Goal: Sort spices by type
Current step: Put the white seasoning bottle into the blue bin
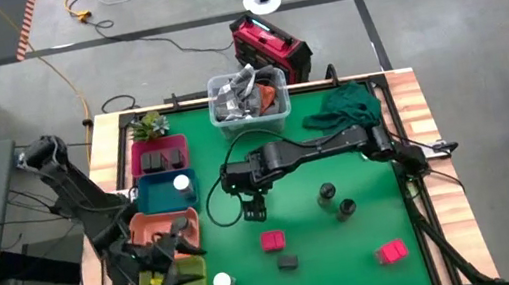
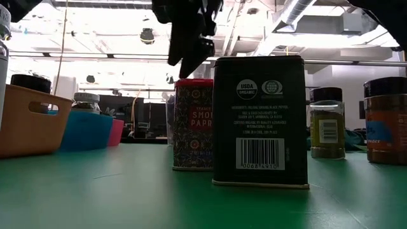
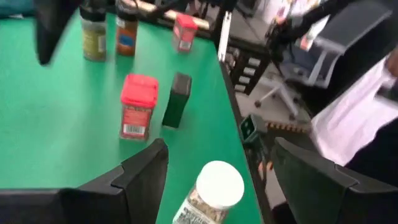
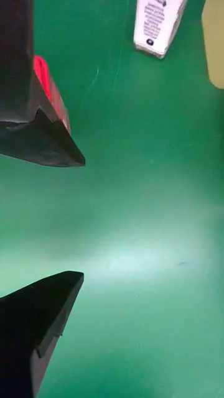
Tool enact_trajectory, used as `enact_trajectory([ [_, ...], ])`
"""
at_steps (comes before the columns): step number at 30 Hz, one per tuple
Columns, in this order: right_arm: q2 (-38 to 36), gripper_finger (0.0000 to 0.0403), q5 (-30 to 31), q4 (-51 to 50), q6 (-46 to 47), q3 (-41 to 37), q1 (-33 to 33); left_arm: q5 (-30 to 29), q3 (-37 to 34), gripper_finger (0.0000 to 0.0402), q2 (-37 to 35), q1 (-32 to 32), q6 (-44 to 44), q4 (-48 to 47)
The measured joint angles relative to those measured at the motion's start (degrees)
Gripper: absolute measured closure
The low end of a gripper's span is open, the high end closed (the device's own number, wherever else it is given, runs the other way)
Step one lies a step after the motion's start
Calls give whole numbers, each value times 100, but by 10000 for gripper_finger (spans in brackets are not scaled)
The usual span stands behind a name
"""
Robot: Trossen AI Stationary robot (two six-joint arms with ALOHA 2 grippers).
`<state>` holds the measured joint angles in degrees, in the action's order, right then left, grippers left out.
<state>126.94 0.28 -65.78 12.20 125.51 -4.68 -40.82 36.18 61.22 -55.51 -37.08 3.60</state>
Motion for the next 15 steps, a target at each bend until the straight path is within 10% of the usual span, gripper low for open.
enact_trajectory([
  [15,-407,92,487,-200,146,0,265,864,1416,127,1645,284,858,-1203],
])
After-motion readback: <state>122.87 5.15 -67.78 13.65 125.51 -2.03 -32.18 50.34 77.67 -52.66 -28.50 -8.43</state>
